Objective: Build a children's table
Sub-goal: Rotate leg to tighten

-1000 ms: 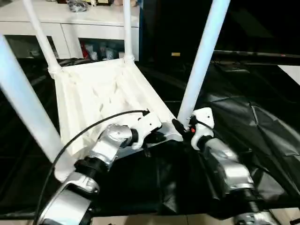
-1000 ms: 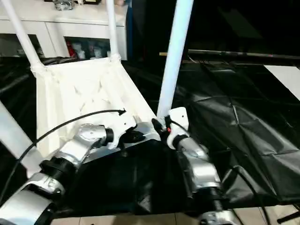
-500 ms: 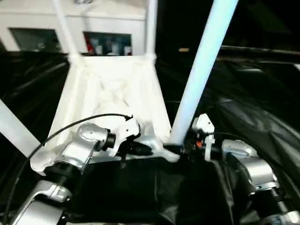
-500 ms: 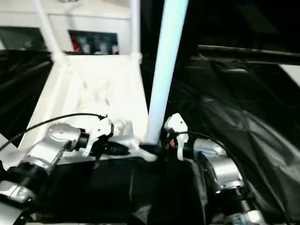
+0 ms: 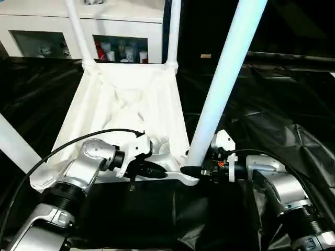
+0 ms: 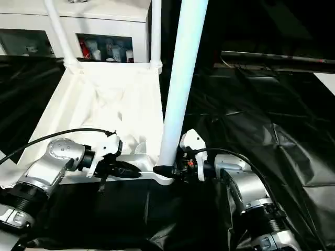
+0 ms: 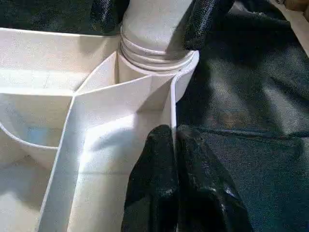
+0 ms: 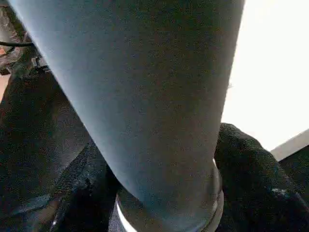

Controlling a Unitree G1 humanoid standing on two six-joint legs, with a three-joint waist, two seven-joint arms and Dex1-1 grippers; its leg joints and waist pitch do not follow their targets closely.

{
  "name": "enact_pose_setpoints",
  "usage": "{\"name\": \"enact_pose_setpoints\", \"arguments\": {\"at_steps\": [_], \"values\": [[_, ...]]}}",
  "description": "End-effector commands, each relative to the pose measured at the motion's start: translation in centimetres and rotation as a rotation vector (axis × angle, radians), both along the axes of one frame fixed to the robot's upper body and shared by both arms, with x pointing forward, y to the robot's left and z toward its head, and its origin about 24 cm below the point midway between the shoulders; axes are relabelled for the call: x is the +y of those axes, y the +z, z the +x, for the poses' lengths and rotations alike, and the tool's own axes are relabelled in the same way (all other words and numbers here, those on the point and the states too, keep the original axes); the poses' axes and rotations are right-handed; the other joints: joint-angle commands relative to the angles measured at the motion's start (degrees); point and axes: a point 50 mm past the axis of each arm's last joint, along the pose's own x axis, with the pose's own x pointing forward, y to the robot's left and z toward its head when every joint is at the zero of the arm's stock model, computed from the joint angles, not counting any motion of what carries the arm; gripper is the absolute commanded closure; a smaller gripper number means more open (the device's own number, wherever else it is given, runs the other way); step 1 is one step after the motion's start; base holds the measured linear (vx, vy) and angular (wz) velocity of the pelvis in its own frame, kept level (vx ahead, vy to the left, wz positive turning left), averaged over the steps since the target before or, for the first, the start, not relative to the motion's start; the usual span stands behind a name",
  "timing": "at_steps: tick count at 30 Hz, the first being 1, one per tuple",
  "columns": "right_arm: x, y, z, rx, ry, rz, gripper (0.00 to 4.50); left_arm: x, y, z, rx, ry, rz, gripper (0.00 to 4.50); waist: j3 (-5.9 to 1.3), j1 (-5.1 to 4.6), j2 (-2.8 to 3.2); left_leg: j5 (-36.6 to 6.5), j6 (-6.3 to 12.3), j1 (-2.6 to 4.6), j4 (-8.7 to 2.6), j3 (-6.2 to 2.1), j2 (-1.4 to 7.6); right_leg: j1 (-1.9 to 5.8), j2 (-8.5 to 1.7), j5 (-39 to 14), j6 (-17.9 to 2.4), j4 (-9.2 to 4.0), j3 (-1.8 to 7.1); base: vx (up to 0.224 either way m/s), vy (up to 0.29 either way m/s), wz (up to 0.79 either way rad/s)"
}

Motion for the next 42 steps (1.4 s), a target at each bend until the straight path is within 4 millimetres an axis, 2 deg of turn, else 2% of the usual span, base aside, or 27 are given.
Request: {"name": "enact_pose_setpoints", "arguments": {"at_steps": [1,4,6,7,8,9,10,11,12,13,15,16,17,18,19,21,24,25,26,29,30,32,36,39,42], "values": [[0.1,0.3,-0.1,0.017,0.018,0.042,1.98,0.2,-1.6,-0.9,0.082,0.006,0.000,4.50,-3.18,0.06,-0.36,-8.0,2.94,0.43,-3.27,-0.93,2.55,2.77,-3.24,-6.3,-13.1,-3.02,2.56,0.000,0.000,0.00],[0.1,0.0,-0.2,0.025,-0.011,0.052,1.98,0.1,-1.6,-0.8,0.072,0.016,-0.002,4.50,-3.18,0.06,-0.33,-8.5,2.82,0.50,-3.26,-0.91,2.57,2.75,-3.24,-6.8,-13.2,-3.09,2.55,0.000,0.000,0.00],[0.0,-0.8,0.2,-0.004,-0.120,0.009,1.98,-0.4,-1.6,0.0,0.007,0.102,0.012,4.50,-3.07,-0.01,-0.36,-9.4,2.47,0.54,-3.33,-0.94,2.58,2.61,-3.30,-8.0,-13.0,-3.28,2.59,0.000,0.000,0.00],[-0.1,-1.4,0.6,-0.020,-0.204,-0.021,1.98,-0.9,-1.6,0.5,-0.044,0.158,0.014,4.50,-2.92,-0.11,-0.46,-10.4,1.83,0.51,-3.42,-1.02,2.52,2.52,-3.43,-10.0,-12.6,-3.57,2.62,0.000,0.000,0.00],[0.0,-2.0,0.9,-0.025,-0.316,-0.037,1.98,-1.7,-1.7,1.1,-0.074,0.215,0.010,4.50,-2.70,-0.29,-0.29,-11.7,1.35,0.56,-3.59,-1.03,2.55,2.33,-3.44,-12.1,-12.2,-3.92,2.68,0.000,0.000,0.00],[0.0,-2.0,0.9,-0.025,-0.316,-0.037,1.99,-1.7,-1.7,1.1,-0.074,0.215,0.010,4.50,-2.36,-0.56,-0.49,-14.6,0.17,0.77,-3.81,-1.12,2.40,2.16,-3.46,-18.2,-10.6,-4.61,2.67,0.000,0.000,0.00],[0.3,-2.7,1.2,-0.016,-0.437,-0.040,1.99,-2.8,-1.8,1.6,-0.096,0.268,0.007,4.50,-2.38,-0.68,-0.41,-16.7,-0.94,1.13,-3.90,-1.30,2.29,1.93,-3.66,-23.6,-8.9,-5.12,2.65,0.000,0.000,0.00],[0.6,-2.9,1.3,-0.012,-0.502,-0.034,1.99,-3.6,-1.8,1.7,-0.098,0.281,0.009,4.50,-2.44,-0.79,-0.55,-17.4,-1.47,1.09,-4.02,-1.61,2.30,2.10,-3.70,-25.9,-7.7,-5.30,2.53,0.000,0.000,0.00],[0.7,-3.0,1.4,-0.008,-0.549,-0.029,1.99,-4.1,-1.9,1.8,-0.101,0.288,0.011,4.50,-2.44,-0.79,-0.55,-17.4,-1.47,1.09,-4.02,-1.61,2.30,2.10,-3.70,-25.9,-7.7,-5.30,2.53,0.000,0.000,0.00],[1.0,-3.3,1.6,0.010,-0.613,-0.025,1.99,-4.7,-1.9,1.9,-0.111,0.305,0.015,4.50,-2.33,-1.03,-0.48,-18.3,-1.33,1.23,-4.10,-1.59,2.27,1.62,-3.56,-27.8,-6.3,-5.68,2.64,0.000,0.000,0.00],[1.5,-3.6,1.7,0.022,-0.693,-0.034,1.99,-6.0,-1.9,2.1,-0.123,0.335,0.017,4.50,-2.37,-1.12,-0.51,-18.4,-1.35,1.34,-4.10,-1.67,2.25,1.57,-3.54,-28.4,-5.8,-5.84,2.61,0.000,0.000,0.00],[2.1,-3.7,1.8,0.028,-0.744,-0.030,1.99,-7.1,-1.9,2.2,-0.130,0.349,0.016,4.50,-2.37,-1.28,-0.38,-18.6,-1.32,1.18,-4.27,-1.82,2.29,1.64,-3.54,-28.6,-5.3,-5.96,2.48,0.000,0.000,0.00],[2.2,-3.7,1.9,0.029,-0.747,-0.029,1.99,-7.1,-1.9,2.2,-0.131,0.350,0.016,4.50,-2.40,-1.29,0.14,-18.9,-1.35,1.40,-4.28,-1.83,2.32,1.48,-3.56,-28.1,-5.5,-5.98,2.52,0.000,0.000,0.00],[2.6,-3.7,2.0,0.036,-0.775,-0.019,1.99,-7.6,-1.8,2.3,-0.133,0.351,0.015,4.50,-2.34,-1.52,-0.04,-19.8,-1.36,1.45,-4.29,-1.77,2.25,1.33,-3.40,-27.6,-5.7,-6.12,2.50,0.000,0.000,0.00],[3.2,-3.5,2.1,0.041,-0.783,-0.004,1.99,-8.1,-1.7,2.3,-0.139,0.350,0.014,4.50,-2.45,-1.63,-0.13,-19.9,-1.25,1.23,-4.38,-1.90,2.23,1.62,-3.43,-26.9,-5.9,-5.99,2.46,0.000,0.000,0.00],[4.6,-2.8,2.3,0.014,-0.742,0.046,1.99,-8.5,-1.6,2.5,-0.157,0.337,0.024,4.50,-2.49,-1.78,0.16,-19.8,-1.05,1.15,-4.43,-1.87,2.18,1.55,-3.43,-25.9,-6.0,-6.02,2.52,0.000,0.000,0.00],[4.9,-2.2,2.3,-0.008,-0.701,0.077,1.99,-8.4,-1.6,2.4,-0.149,0.316,0.027,4.50,-2.48,-1.72,0.05,-19.5,-0.58,0.97,-4.49,-1.85,2.27,1.80,-3.46,-23.9,-6.6,-5.86,2.55,0.000,0.000,0.00],[5.0,-1.9,2.2,-0.023,-0.680,0.091,1.43,-8.2,-1.6,2.3,-0.140,0.304,0.027,4.50,-2.53,-1.75,-0.01,-19.4,-0.48,0.92,-4.46,-1.83,2.25,1.84,-3.46,-23.5,-6.8,-5.80,2.58,0.000,0.000,0.00],[5.0,-1.7,2.2,-0.025,-0.658,0.104,1.43,-8.0,-1.6,2.3,-0.136,0.297,0.029,4.50,-2.52,-1.73,-0.03,-19.3,-0.36,0.88,-4.47,-1.82,2.25,1.90,-3.50,-23.5,-6.8,-5.80,2.58,0.000,0.000,0.00],[4.1,-0.7,2.0,-0.044,-0.547,0.143,1.01,-6.8,-1.5,1.8,-0.105,0.244,0.023,4.50,-2.67,-1.59,0.06,-17.7,0.48,0.66,-4.38,-1.76,2.42,2.16,-3.49,-20.4,-7.8,-5.45,2.65,0.000,0.000,0.00],[3.7,-0.5,1.9,-0.051,-0.499,0.135,1.01,-6.4,-1.5,1.7,-0.096,0.221,0.019,4.50,-2.64,-1.57,-0.12,-17.0,0.86,0.49,-4.33,-1.68,2.37,2.33,-3.39,-18.7,-8.4,-5.22,2.64,0.000,0.000,0.00],[2.3,-0.2,1.6,-0.061,-0.378,0.084,0.78,-5.0,-1.5,1.3,-0.074,0.163,0.013,4.50,-2.75,-1.51,-0.06,-15.1,1.74,0.34,-4.11,-1.59,2.35,2.65,-3.38,-16.3,-9.5,-4.83,2.65,0.000,0.000,0.00],[0.9,0.1,1.1,-0.080,-0.251,0.015,0.78,-3.9,-1.4,1.0,-0.065,0.131,-0.001,4.50,-2.86,-1.32,-0.12,-13.3,2.28,0.53,-3.81,-1.35,2.43,2.63,-3.36,-13.6,-10.5,-4.52,2.69,0.000,0.000,0.00],[0.1,0.7,0.5,-0.047,-0.146,0.018,0.78,-2.8,-1.1,0.6,-0.029,0.087,-0.020,4.50,-2.90,-1.22,-0.08,-11.6,3.00,0.37,-3.81,-1.37,2.66,2.89,-3.31,-9.9,-12.4,-3.88,2.61,0.000,0.000,0.00],[-0.3,1.0,0.4,-0.030,-0.092,0.019,0.78,-2.2,-0.9,-0.2,0.031,0.031,-0.055,4.50,-2.99,-1.29,-0.14,-11.3,3.10,0.52,-3.73,-1.27,2.70,2.86,-3.31,-8.6,-13.4,-3.62,2.57,0.000,0.000,0.00]]}}
